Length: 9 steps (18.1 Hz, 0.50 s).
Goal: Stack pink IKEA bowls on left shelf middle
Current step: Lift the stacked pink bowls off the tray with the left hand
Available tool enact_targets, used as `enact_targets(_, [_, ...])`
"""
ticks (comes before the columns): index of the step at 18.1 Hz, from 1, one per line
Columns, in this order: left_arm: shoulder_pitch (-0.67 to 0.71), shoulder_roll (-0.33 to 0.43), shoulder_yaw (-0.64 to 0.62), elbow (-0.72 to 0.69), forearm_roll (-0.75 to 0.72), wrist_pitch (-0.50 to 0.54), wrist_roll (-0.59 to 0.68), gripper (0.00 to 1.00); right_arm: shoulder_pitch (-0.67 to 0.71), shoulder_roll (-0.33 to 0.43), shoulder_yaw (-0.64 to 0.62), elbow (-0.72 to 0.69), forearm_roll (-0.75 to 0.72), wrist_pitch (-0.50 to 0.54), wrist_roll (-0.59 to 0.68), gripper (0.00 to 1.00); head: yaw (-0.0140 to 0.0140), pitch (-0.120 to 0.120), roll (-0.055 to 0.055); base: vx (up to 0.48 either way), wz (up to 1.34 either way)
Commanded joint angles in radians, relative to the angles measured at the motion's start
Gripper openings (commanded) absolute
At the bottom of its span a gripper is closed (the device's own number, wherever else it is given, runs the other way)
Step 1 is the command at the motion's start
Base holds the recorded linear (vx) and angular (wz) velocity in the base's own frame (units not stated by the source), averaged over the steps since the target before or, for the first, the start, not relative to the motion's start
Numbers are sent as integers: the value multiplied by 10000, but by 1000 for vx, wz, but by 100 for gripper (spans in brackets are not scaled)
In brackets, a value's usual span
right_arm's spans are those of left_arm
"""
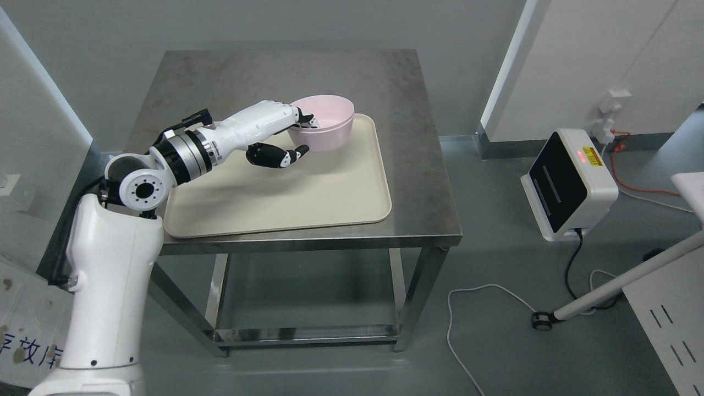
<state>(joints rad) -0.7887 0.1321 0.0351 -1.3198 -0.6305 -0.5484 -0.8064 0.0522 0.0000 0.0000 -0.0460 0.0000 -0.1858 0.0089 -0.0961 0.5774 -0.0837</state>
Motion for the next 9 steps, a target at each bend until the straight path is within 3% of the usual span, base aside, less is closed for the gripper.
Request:
enact_targets(1, [278,-94,1841,-883,1350,-757,-112,2,0,-175,-92,0,77,2,-58,100,0,0,0,0,0])
enact_targets(9, [830,-155,2011,-1144,1703,-1495,-97,2,0,-175,-92,0,77,2,-58,100,0,0,0,0,0])
